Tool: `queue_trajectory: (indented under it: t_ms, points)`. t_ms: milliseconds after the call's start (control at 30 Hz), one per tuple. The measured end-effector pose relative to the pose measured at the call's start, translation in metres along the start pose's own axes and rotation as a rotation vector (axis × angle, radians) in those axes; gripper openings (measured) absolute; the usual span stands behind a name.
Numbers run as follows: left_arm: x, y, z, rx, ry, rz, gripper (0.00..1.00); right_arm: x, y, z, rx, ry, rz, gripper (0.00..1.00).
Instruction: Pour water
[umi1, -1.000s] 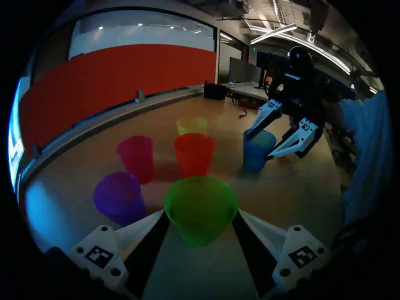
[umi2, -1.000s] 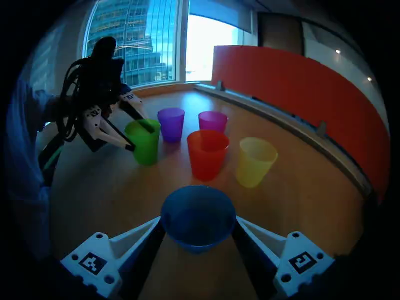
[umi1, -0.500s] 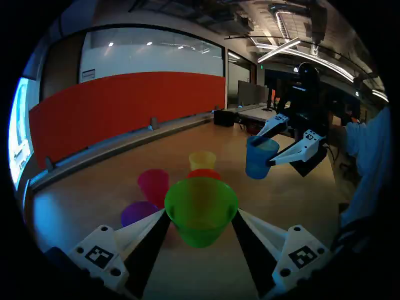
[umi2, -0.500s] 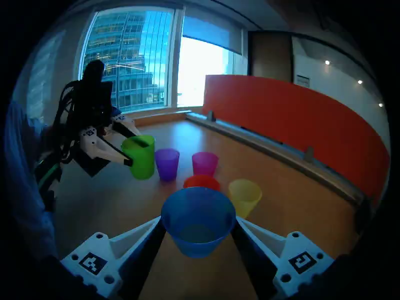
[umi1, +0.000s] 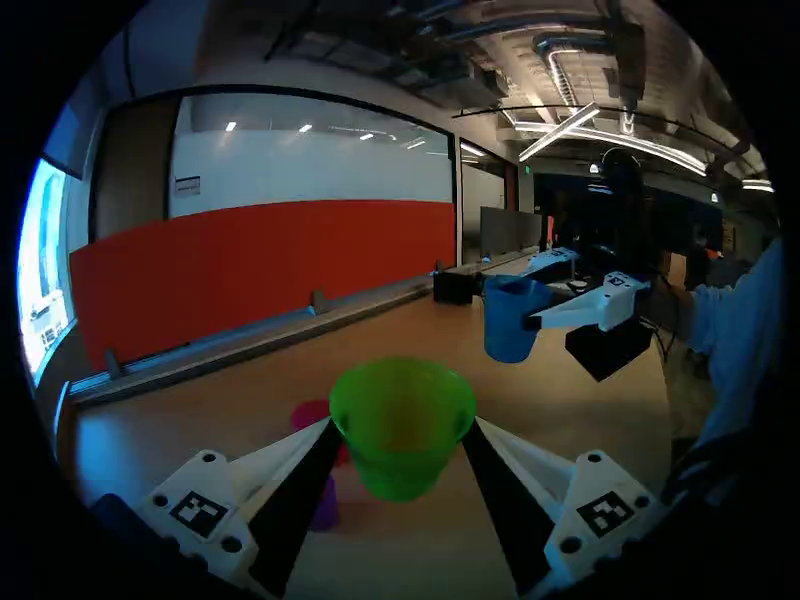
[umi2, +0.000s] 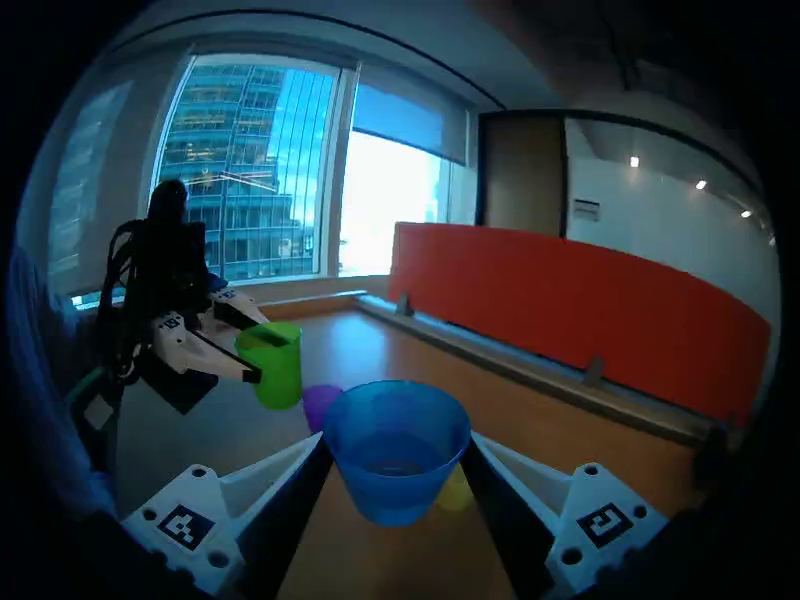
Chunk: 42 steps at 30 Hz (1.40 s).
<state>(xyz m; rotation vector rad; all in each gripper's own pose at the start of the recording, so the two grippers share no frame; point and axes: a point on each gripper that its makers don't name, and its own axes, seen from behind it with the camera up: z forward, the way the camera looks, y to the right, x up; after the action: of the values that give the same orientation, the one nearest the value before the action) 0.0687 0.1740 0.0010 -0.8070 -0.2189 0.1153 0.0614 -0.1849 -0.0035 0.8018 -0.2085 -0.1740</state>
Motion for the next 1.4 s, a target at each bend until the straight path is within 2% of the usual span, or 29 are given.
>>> queue_trajectory:
  t_ms: [167, 467, 667, 967, 1400]
  points:
    - [0.013, 0.007, -0.002, -0.007, 0.036, -0.006, 0.85, 0.018, -0.002, -0.001, -0.004, 0.043, 0.0, 0.9]
    - [0.035, 0.012, -0.003, -0.01, 0.092, -0.005, 0.85, 0.037, -0.004, 0.002, -0.003, 0.093, 0.016, 0.9]
    - [0.045, 0.018, -0.003, -0.025, 0.12, -0.016, 0.85, 0.046, -0.005, 0.005, 0.0, 0.108, 0.017, 0.9]
    - [0.052, 0.023, 0.0, -0.034, 0.133, 0.003, 0.86, 0.051, -0.006, 0.008, 0.01, 0.114, 0.001, 0.9]
    - [0.046, 0.033, 0.005, -0.054, 0.123, 0.015, 0.86, 0.079, -0.01, 0.016, 0.033, 0.131, -0.141, 0.9]
